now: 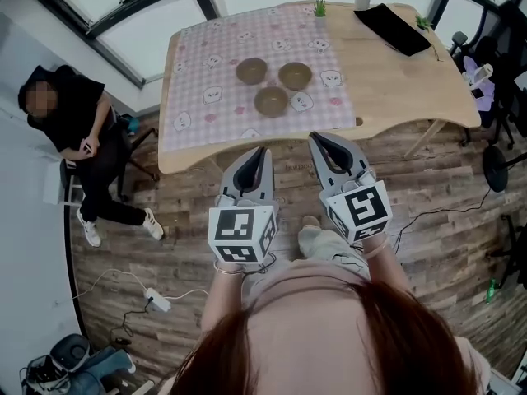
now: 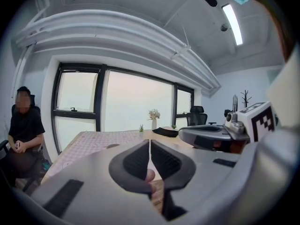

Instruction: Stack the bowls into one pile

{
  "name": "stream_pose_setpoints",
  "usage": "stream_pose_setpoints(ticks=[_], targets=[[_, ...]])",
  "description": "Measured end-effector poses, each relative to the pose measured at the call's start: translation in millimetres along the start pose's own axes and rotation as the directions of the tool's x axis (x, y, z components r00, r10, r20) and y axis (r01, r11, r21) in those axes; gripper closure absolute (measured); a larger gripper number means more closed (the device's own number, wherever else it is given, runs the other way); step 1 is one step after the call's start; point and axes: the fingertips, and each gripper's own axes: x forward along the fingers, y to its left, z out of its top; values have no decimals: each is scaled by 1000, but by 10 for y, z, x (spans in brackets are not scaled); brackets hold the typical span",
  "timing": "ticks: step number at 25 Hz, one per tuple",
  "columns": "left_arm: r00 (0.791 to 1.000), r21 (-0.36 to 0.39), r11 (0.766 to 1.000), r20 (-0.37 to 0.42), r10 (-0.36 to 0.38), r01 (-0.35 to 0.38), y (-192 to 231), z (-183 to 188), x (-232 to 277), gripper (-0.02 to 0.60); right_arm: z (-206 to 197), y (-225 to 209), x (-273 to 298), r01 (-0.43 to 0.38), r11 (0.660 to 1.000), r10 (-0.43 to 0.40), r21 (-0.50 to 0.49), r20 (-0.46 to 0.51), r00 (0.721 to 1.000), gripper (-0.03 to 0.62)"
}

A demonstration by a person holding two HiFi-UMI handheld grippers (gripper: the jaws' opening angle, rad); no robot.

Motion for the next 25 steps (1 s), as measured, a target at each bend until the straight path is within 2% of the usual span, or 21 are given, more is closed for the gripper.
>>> stream_pose_setpoints(ticks=[11,18,25], targets=[[998,-16,998,-15,60,-60,185,117,653,566,-127,-535,527,-51,999,51,3,-41,998,594],[995,-31,995,-45,90,-92,307,46,889,566,-339,-655,834,-101,994,104,39,-97,990,594],[995,-34,995,-54,89,-91,514,49,1146,566,-475,-760,1178,-112,992,119,55,-136,983,591]])
